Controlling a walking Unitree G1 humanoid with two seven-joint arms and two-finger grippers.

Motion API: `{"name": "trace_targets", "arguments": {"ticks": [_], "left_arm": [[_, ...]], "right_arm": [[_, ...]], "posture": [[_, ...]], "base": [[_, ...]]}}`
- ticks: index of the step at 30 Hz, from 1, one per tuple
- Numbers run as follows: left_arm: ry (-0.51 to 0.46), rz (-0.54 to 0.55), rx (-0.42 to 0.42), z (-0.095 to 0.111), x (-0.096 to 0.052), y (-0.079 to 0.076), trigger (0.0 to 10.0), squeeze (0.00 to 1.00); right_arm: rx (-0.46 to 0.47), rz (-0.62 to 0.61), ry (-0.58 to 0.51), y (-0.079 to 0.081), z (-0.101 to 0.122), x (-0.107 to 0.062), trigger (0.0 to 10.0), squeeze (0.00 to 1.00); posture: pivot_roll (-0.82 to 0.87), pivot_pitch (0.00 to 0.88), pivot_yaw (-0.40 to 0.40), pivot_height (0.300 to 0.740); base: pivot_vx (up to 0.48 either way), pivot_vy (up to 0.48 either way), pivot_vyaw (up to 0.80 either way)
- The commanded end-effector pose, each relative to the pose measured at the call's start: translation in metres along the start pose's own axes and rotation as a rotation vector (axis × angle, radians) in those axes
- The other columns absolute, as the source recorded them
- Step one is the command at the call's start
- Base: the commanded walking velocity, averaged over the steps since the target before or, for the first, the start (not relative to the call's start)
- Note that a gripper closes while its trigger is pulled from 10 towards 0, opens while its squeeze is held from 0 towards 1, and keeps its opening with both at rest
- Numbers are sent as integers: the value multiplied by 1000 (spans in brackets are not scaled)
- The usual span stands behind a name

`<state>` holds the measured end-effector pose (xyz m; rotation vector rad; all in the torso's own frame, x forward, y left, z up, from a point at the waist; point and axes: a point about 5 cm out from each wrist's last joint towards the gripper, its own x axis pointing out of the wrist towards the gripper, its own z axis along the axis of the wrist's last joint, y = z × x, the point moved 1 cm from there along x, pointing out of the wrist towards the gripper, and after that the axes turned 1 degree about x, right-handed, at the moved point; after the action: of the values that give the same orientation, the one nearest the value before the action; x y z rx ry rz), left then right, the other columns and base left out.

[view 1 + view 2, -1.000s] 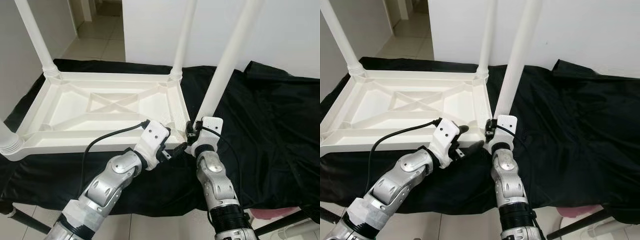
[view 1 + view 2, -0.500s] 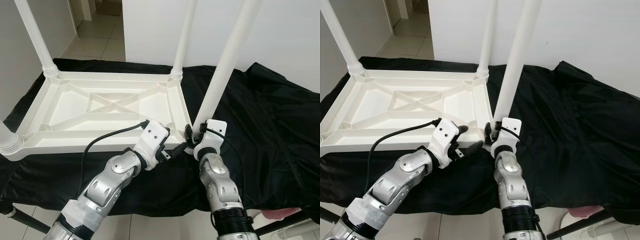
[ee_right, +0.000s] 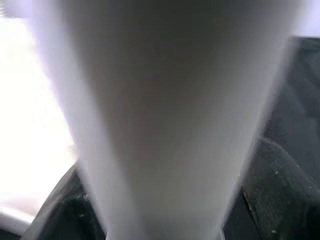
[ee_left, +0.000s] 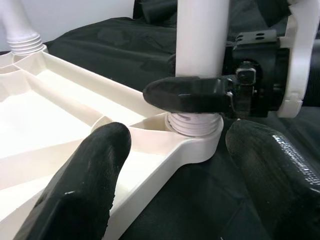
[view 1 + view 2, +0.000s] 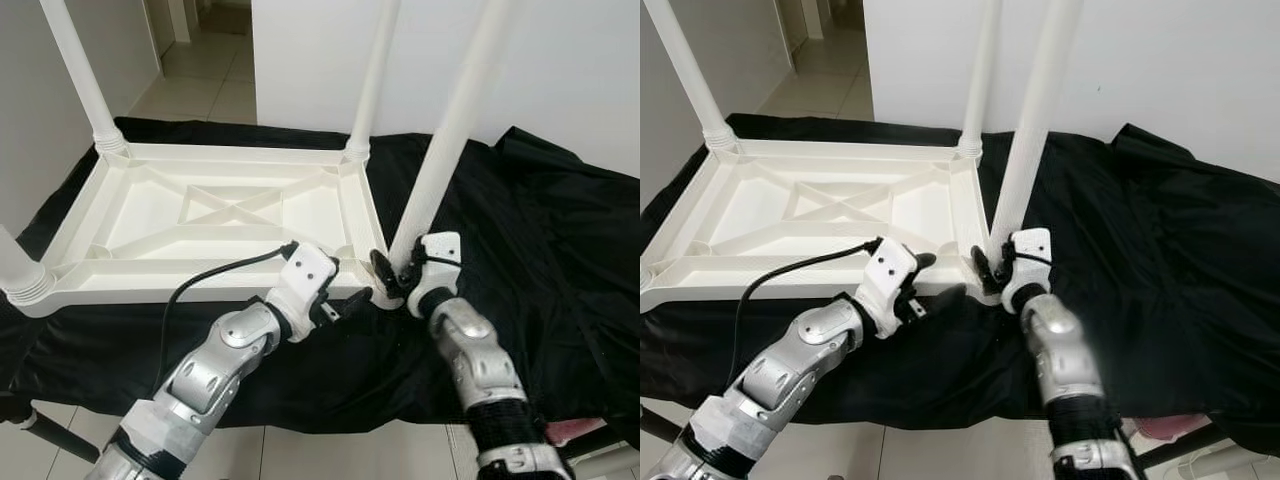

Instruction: Building children table

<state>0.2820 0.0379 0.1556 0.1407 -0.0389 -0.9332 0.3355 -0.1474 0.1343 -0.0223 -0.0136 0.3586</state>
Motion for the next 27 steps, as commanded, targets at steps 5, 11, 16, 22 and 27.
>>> {"name": "trace_targets", "arguments": {"ticks": [5,11,16,22,27], "left_arm": [[16,-147,8,-4,2,-11,10000,0],[16,-148,9,-3,3,-12,10000,0],[16,-141,7,-3,3,-12,10000,0],[17,-131,3,-4,2,-12,10000,0],[19,-132,7,-4,3,-11,10000,0]], "right_arm": [[-68,170,32,-1,-3,5,10000,0],[-99,251,50,-1,-5,9,10000,0],[-102,284,78,-4,-11,10,0,0],[-87,304,84,-10,-16,7,0,0],[-68,276,69,-13,-16,6,9765,0]], "posture": [[11,0,-59,740],[12,0,-61,740],[17,1,-67,740],[18,10,-70,740],[17,17,-68,740]], "base": [[0,0,0],[0,0,0],[0,0,0],[0,0,0],[0,0,0]]}}
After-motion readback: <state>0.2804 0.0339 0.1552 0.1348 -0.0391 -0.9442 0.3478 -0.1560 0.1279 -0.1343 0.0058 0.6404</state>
